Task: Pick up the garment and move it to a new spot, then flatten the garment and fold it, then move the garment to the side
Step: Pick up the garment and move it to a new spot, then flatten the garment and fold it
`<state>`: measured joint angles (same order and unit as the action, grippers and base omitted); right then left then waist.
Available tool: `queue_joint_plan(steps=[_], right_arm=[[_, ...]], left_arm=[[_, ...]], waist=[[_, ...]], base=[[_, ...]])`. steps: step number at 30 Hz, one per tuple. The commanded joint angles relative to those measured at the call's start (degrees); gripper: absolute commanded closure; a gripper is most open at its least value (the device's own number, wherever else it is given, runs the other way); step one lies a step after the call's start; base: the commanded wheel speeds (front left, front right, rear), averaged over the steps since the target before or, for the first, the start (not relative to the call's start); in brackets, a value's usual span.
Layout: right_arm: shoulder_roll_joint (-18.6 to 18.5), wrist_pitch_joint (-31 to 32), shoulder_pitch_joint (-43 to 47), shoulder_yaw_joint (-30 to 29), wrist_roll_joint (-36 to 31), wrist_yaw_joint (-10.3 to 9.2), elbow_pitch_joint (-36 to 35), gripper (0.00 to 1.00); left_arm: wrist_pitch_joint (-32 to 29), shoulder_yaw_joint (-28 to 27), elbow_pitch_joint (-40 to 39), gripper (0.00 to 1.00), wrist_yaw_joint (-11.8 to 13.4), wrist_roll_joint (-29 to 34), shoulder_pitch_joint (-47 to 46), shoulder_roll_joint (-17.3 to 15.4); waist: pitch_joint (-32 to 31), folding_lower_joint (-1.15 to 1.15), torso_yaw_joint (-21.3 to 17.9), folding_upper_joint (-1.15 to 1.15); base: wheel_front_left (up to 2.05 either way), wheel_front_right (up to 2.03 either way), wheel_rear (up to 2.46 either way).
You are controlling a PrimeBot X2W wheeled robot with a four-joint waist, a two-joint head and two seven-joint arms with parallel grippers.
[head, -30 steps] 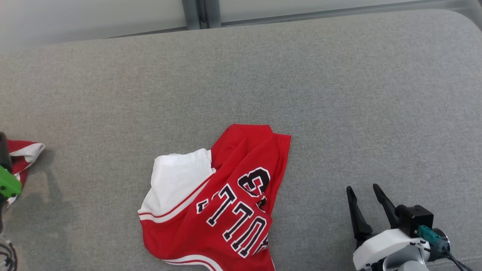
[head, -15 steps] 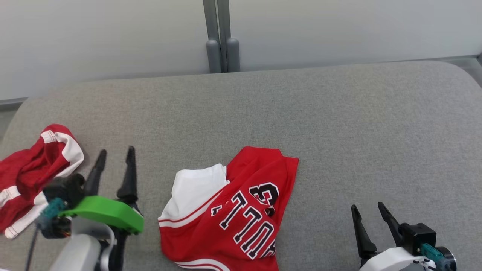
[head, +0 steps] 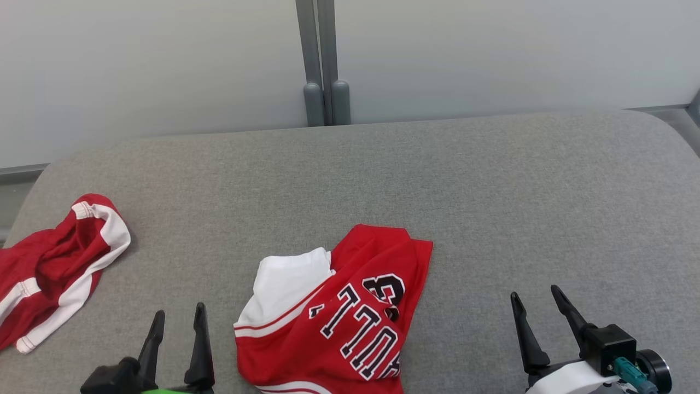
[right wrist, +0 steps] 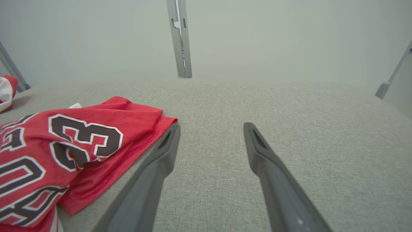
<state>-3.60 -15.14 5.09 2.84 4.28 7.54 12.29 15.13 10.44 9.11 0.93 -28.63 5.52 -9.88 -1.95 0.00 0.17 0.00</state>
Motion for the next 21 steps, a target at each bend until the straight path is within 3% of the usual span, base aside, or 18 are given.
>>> queue_joint_plan(steps=[1, 5, 9, 16, 21], right_arm=[[-0.26, -0.01, 0.90, -0.28, -0.29, -0.10, -0.73, 0.00], [-0.25, -0.01, 1.65, -0.99, -0.63, -0.10, -2.79, 0.00], [-0.24, -0.01, 1.84, -1.12, -0.68, -0.10, -3.70, 0.00], [-0.31, -0.01, 1.46, -0.44, -0.64, -0.10, -3.87, 0.00], [-0.25, -0.01, 0.79, 0.09, -0.26, -0.10, -3.68, 0.00]], left_arm=[[0.00, -1.48, -0.58, 0.00, -1.23, 1.51, 1.75, 1.28], [0.00, -5.94, 0.08, 0.00, -5.02, 6.64, 5.56, 4.09], [0.01, -8.47, 1.32, 0.00, -6.90, 8.89, 6.43, 5.73], [-0.01, -9.55, 4.61, 0.00, -8.16, 9.09, 5.27, 6.73], [-0.01, -6.20, 9.90, 0.00, -8.43, 5.70, 3.58, 6.95]], waist=[[-0.32, 0.00, 0.49, 0.00], [-0.77, 0.00, 1.41, 0.00], [-0.97, 0.00, 2.03, 0.00], [-0.76, 0.00, 1.94, 0.00], [-0.07, 0.00, 0.90, 0.00]], base=[[0.00, 0.00, 0.00], [0.00, 0.00, 0.00], [0.00, 0.00, 0.00], [0.00, 0.00, 0.00], [0.00, 0.00, 0.00]])
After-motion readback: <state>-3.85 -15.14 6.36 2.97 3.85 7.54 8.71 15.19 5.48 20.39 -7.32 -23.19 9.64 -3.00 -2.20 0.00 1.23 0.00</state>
